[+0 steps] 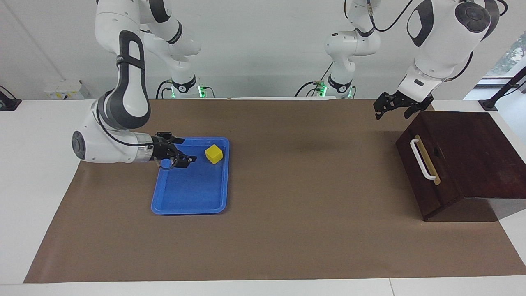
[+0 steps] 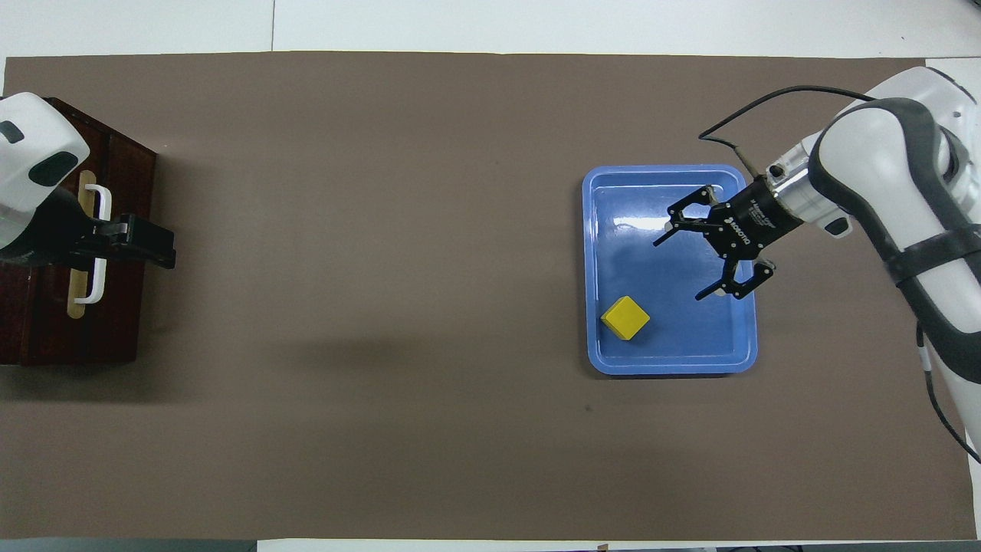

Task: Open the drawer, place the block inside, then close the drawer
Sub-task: 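Move the right gripper over the blue tray toward the yellow block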

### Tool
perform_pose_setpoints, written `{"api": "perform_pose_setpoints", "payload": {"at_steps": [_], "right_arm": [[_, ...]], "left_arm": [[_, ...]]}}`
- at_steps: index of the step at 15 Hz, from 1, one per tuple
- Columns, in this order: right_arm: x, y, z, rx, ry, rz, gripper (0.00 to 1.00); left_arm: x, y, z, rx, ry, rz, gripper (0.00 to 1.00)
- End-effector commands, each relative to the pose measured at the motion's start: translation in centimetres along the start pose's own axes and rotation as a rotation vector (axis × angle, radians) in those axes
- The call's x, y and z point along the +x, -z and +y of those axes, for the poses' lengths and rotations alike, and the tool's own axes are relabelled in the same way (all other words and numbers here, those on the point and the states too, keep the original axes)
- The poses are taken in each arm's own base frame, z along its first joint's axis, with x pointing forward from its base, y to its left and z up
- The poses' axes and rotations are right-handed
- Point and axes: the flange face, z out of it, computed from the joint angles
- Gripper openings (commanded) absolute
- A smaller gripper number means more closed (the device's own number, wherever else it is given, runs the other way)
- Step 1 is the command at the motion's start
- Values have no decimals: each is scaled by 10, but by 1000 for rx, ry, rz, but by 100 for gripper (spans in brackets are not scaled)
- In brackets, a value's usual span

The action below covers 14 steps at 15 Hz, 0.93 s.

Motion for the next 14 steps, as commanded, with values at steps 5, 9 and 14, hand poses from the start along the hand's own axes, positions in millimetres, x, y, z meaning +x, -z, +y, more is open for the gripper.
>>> {"api": "perform_pose_setpoints", "payload": {"at_steps": [5, 9, 14], "right_arm": [[-1, -33, -28, -19, 40, 13, 100], [1, -50, -32, -59, 97, 50, 100], [11, -60, -23, -71, 120, 38, 100]], "left_arm": [[-9, 3, -2, -10, 11, -9, 100], [-18, 5, -4, -6, 19, -45, 100], [-15, 11, 9, -3, 53, 29, 100]]}}
